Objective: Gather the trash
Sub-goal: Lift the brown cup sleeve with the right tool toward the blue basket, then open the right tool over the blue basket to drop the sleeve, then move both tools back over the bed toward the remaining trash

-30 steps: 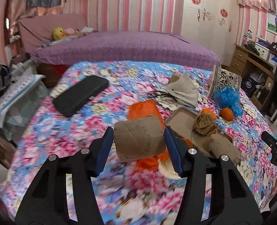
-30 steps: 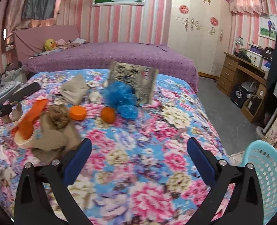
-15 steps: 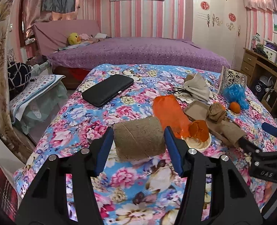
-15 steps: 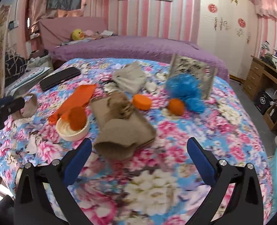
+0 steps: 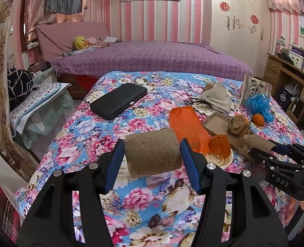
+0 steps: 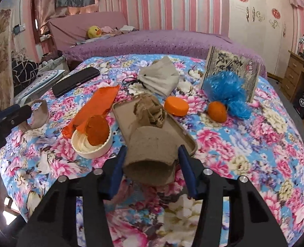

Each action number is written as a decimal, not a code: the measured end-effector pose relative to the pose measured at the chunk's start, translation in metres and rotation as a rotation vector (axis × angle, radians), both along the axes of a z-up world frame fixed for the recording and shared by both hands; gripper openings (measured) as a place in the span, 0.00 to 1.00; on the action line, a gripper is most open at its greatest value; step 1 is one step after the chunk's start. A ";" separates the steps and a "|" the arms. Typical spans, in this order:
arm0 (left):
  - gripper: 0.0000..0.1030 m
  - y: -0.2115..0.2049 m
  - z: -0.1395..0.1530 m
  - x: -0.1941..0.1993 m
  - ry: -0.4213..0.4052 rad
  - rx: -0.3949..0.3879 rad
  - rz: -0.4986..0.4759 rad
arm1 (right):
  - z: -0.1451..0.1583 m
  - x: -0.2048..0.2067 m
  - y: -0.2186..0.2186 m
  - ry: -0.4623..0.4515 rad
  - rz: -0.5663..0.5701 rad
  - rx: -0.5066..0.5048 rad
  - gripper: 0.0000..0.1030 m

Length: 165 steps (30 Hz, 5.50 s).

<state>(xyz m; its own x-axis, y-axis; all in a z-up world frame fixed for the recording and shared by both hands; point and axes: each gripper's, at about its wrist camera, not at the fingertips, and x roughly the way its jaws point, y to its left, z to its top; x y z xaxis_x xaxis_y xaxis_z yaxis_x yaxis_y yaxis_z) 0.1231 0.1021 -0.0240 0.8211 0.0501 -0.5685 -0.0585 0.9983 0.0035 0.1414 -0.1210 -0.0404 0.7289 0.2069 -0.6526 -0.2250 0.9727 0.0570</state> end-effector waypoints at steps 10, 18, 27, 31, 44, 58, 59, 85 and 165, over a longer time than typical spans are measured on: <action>0.53 -0.030 0.013 -0.006 -0.016 -0.030 -0.028 | 0.022 -0.020 -0.051 -0.063 -0.046 -0.008 0.49; 0.53 -0.080 0.019 -0.011 -0.035 -0.009 -0.087 | 0.038 -0.033 -0.103 -0.111 -0.104 -0.022 0.49; 0.53 -0.127 0.023 -0.016 -0.053 -0.014 -0.116 | 0.044 -0.048 -0.168 -0.129 -0.181 -0.036 0.49; 0.53 -0.145 0.025 -0.020 -0.067 -0.015 -0.128 | 0.044 -0.053 -0.189 -0.135 -0.206 -0.034 0.49; 0.53 -0.199 0.024 -0.029 -0.076 -0.017 -0.170 | 0.043 -0.075 -0.255 -0.145 -0.286 -0.016 0.49; 0.53 -0.283 0.031 -0.040 -0.088 -0.042 -0.242 | 0.047 -0.105 -0.345 -0.162 -0.403 -0.017 0.49; 0.53 -0.295 0.030 -0.041 -0.092 -0.040 -0.257 | 0.045 -0.107 -0.352 -0.157 -0.407 -0.030 0.49; 0.53 -0.517 -0.012 -0.059 -0.038 -0.014 -0.588 | 0.006 -0.147 -0.494 -0.096 -0.585 -0.001 0.49; 0.95 -0.039 -0.026 0.065 0.089 0.009 0.072 | 0.019 0.007 -0.175 -0.111 -0.317 -0.060 0.93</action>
<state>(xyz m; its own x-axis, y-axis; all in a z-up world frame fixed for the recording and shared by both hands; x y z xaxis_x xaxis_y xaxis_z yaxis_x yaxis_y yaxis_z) 0.1884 0.0633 -0.0498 0.7616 0.1128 -0.6381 -0.1293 0.9914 0.0209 0.1481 -0.2963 -0.0216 0.8181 -0.0779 -0.5698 0.0874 0.9961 -0.0106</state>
